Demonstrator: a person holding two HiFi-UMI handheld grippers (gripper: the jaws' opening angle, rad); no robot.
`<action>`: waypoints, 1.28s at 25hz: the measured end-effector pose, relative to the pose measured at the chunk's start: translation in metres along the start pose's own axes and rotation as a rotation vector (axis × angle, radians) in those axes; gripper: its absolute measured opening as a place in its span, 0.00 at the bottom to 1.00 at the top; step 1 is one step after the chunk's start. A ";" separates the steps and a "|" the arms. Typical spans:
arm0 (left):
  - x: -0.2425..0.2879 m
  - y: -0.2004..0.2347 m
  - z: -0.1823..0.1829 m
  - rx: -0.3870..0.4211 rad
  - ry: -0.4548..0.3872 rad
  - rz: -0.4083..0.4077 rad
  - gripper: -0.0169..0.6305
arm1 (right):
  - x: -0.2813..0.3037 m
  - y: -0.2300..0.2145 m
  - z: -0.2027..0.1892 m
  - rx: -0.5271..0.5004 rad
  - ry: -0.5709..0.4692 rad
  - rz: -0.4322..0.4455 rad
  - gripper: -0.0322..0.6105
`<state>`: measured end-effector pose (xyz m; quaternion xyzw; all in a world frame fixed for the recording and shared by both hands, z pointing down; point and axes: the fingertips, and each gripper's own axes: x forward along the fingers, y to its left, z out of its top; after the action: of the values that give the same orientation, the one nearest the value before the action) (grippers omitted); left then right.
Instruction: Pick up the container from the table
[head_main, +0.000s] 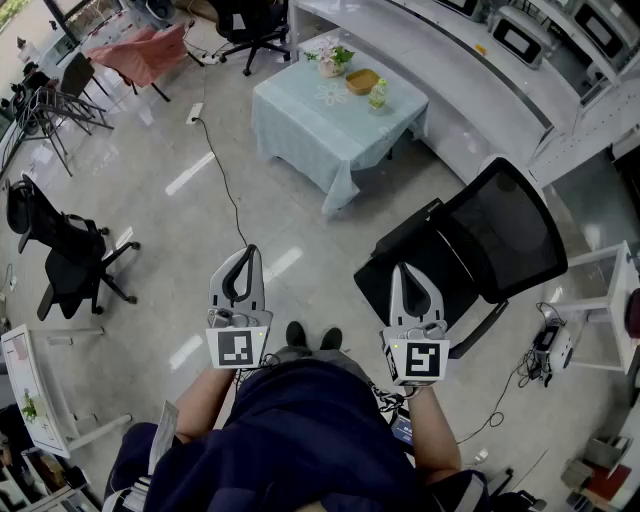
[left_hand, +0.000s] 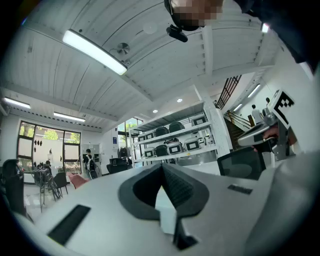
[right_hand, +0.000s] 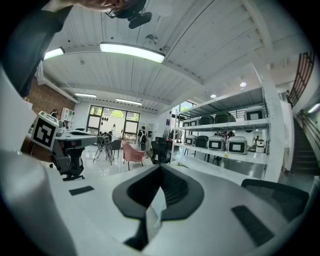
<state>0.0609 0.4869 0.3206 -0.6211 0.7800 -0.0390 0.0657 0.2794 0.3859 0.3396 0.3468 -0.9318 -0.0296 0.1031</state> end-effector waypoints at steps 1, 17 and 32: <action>0.000 0.000 0.000 -0.001 0.000 -0.001 0.03 | 0.000 0.000 0.000 0.000 0.000 0.001 0.04; 0.003 -0.007 -0.003 0.004 0.008 -0.024 0.03 | 0.001 0.000 -0.003 -0.019 -0.011 0.012 0.05; 0.008 -0.021 0.000 -0.003 0.001 -0.063 0.04 | -0.006 -0.007 -0.001 0.005 -0.042 -0.004 0.05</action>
<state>0.0791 0.4746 0.3236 -0.6455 0.7601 -0.0399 0.0631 0.2886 0.3848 0.3382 0.3482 -0.9331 -0.0348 0.0827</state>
